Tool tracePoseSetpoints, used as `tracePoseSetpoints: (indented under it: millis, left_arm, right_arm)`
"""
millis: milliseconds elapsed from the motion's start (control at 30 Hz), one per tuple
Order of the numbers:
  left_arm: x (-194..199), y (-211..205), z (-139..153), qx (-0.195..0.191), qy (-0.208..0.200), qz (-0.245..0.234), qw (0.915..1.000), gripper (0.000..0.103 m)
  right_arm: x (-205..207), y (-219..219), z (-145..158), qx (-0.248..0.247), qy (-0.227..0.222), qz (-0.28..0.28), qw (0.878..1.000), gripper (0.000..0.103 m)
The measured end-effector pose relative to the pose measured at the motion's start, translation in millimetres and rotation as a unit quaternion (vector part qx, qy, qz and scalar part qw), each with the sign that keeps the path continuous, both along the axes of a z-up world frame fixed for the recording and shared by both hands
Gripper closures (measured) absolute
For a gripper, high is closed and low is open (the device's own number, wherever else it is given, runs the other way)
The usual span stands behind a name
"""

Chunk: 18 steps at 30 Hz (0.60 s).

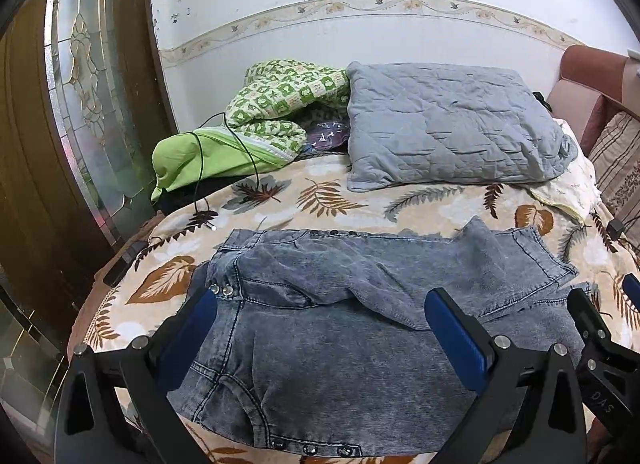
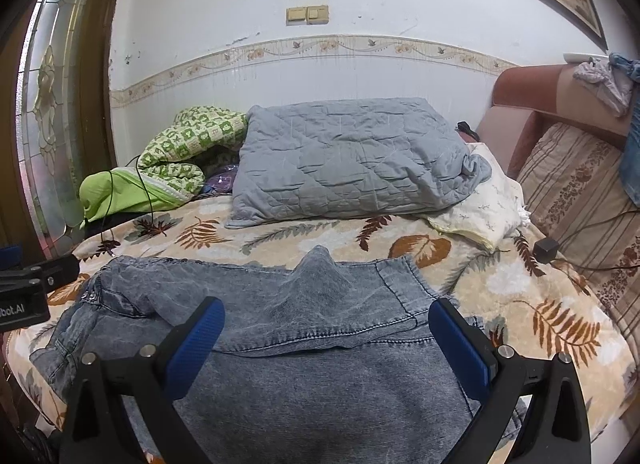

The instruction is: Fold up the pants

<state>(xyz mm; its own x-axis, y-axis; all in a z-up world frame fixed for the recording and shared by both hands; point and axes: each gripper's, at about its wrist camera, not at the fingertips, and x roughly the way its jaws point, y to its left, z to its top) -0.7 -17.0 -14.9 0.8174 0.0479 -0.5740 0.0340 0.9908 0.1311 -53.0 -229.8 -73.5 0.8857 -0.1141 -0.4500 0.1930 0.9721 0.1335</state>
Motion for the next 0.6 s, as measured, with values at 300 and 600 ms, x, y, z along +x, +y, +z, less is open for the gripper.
tracePoseSetpoints:
  millis: [300, 600]
  left_arm:
    - [-1.1, 1.7, -0.4, -0.001, -0.004, 0.001, 1.0000, 0.000]
    - [1.8, 6.7, -3.8, -0.003, 0.005, -0.001, 1.0000, 0.000]
  right_arm:
    - [0.2, -0.3, 1.7, 0.000, -0.001, -0.001, 1.000, 0.000]
    - [1.1, 0.3, 1.3, -0.001, 0.001, -0.003, 1.000, 0.000]
